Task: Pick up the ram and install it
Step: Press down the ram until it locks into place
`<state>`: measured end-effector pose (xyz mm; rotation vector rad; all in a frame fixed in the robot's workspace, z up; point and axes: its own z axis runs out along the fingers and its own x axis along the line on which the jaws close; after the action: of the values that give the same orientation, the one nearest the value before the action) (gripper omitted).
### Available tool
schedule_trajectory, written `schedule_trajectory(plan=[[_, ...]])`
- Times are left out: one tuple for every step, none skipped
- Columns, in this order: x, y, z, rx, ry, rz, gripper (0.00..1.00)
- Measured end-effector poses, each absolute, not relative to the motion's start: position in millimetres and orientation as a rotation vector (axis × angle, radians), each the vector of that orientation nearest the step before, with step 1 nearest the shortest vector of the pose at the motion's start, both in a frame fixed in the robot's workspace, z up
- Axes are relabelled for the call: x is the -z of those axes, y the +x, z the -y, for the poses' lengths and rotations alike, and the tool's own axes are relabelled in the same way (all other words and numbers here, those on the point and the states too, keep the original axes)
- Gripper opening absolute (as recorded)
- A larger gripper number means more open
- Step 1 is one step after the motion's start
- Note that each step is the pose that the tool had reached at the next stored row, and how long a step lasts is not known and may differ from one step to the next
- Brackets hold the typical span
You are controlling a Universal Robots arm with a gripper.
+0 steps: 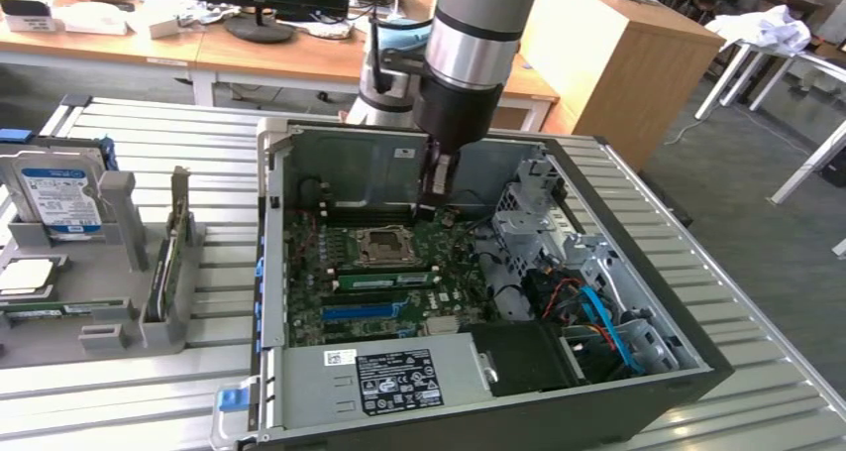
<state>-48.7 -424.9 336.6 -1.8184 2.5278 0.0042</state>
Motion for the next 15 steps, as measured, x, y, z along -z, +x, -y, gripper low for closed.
schedule_trajectory(plan=[[-336.3, -48.7, 424.9, -0.003, -1.771, -2.561, 0.11], [-336.1, -48.7, 424.9, -0.003, -1.749, -2.576, 0.11], [-336.0, -48.7, 424.9, -0.003, -1.725, -2.592, 0.11], [-335.8, -48.7, 424.8, -0.002, -1.701, -2.608, 0.11], [-335.7, -48.7, 424.9, -0.002, -1.678, -2.623, 0.11], [-335.5, -48.7, 424.9, -0.002, -1.654, -2.638, 0.11], [-335.3, -48.7, 424.9, -0.001, -1.630, -2.653, 0.11], [-335.2, -48.7, 424.9, -0.001, -1.607, -2.667, 0.11], [-335.1, -48.7, 424.8, 0.000, -1.580, -2.683, 0.11], [-334.9, -48.7, 424.9, 0.000, -1.556, -2.697, 0.11], [-334.8, -48.7, 424.9, 0.000, -1.533, -2.710, 0.11], [-334.6, -48.7, 424.9, 0.001, -1.508, -2.724, 0.11], [-334.5, -48.7, 424.8, 0.001, -1.483, -2.738, 0.11], [-334.3, -48.7, 424.8, 0.002, -1.459, -2.751, 0.11], [-334.2, -48.7, 424.9, 0.002, -1.432, -2.765, 0.11]])
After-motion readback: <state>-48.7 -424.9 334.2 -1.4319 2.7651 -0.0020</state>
